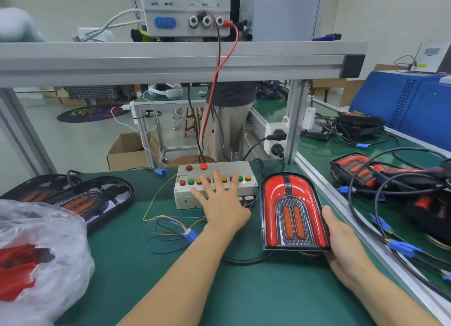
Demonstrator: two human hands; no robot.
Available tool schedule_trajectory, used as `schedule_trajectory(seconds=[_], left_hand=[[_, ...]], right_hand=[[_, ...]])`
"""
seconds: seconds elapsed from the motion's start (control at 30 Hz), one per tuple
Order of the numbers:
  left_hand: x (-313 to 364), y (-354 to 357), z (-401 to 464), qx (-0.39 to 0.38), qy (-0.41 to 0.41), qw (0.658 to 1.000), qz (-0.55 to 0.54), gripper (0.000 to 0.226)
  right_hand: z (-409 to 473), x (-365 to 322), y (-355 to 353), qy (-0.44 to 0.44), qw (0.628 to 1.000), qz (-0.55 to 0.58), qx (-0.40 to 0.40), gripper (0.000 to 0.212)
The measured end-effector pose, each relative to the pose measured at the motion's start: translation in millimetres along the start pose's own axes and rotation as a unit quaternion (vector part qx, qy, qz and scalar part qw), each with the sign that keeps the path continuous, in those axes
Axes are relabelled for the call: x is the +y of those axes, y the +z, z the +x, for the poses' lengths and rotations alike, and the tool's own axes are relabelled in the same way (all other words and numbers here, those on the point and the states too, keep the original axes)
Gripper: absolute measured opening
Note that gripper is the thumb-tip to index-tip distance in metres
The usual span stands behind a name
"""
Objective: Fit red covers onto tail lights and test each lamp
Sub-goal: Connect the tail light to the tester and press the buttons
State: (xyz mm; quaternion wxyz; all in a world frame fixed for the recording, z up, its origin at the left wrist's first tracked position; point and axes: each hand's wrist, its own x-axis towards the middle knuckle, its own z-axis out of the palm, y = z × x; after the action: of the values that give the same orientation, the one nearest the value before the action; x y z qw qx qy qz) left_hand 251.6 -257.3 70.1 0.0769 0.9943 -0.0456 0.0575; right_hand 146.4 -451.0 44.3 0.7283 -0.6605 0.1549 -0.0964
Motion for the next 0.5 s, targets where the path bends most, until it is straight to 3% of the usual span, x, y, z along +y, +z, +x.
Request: schedule_trajectory(seconds=[0.5], left_hand=[[4.4, -7.7, 1.5, -0.033, -0.017, 0.999, 0.001, 0.089]], right_hand=[[-2.9, -2.4, -0.9, 0.001, 1.0, -0.002, -0.014, 0.049]])
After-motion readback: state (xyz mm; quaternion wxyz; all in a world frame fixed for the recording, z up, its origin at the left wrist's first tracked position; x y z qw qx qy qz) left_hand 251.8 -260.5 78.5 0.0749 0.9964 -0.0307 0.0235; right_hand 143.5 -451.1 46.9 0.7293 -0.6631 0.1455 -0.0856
